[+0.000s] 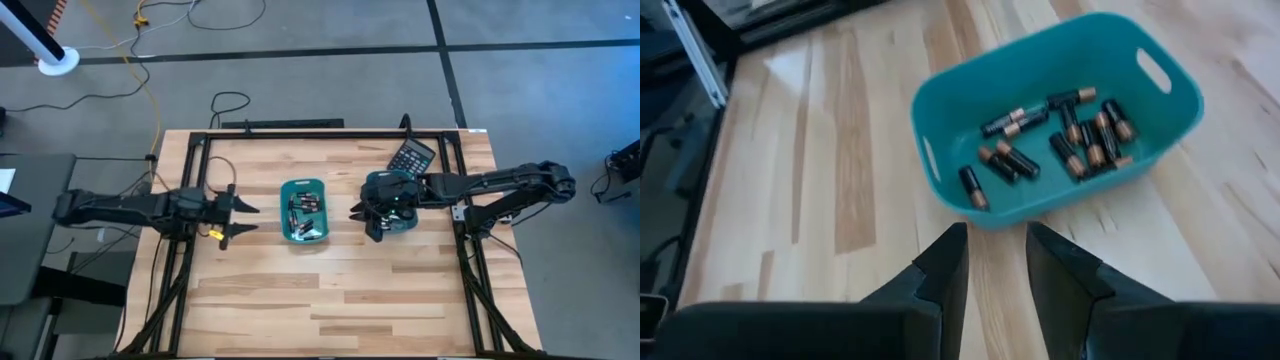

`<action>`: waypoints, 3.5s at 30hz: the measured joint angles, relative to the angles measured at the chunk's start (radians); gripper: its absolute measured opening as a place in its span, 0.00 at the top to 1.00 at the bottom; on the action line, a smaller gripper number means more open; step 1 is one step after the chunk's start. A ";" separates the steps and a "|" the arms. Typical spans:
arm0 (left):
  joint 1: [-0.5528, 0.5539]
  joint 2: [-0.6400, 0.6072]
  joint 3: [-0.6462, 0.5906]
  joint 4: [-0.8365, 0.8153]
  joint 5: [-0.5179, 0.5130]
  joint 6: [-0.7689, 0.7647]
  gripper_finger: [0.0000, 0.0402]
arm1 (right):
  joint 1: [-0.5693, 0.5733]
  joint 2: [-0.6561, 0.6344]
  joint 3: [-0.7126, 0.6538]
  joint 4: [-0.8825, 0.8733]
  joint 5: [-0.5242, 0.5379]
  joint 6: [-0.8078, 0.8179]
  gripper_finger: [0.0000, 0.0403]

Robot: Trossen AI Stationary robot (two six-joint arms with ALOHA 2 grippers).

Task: Sort batteries
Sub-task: Return to Home Position

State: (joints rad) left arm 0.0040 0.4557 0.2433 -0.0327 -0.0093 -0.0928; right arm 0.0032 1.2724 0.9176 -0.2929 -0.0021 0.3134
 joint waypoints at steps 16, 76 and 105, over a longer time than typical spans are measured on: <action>-0.001 -0.451 -0.222 0.062 0.006 0.148 0.46 | -0.040 0.000 0.000 0.003 0.001 0.045 0.70; -0.001 -0.423 -0.226 0.046 -0.001 0.133 0.46 | -0.035 -1.152 -0.909 0.538 -0.048 -0.192 0.70; -0.001 -0.423 -0.226 0.046 -0.004 0.134 0.46 | 0.038 -1.265 -0.909 0.317 -0.071 -0.064 0.70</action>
State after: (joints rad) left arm 0.0029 0.0326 0.0177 0.0132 -0.0132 0.0414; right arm 0.0411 0.0074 0.0082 0.0242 -0.0731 0.2494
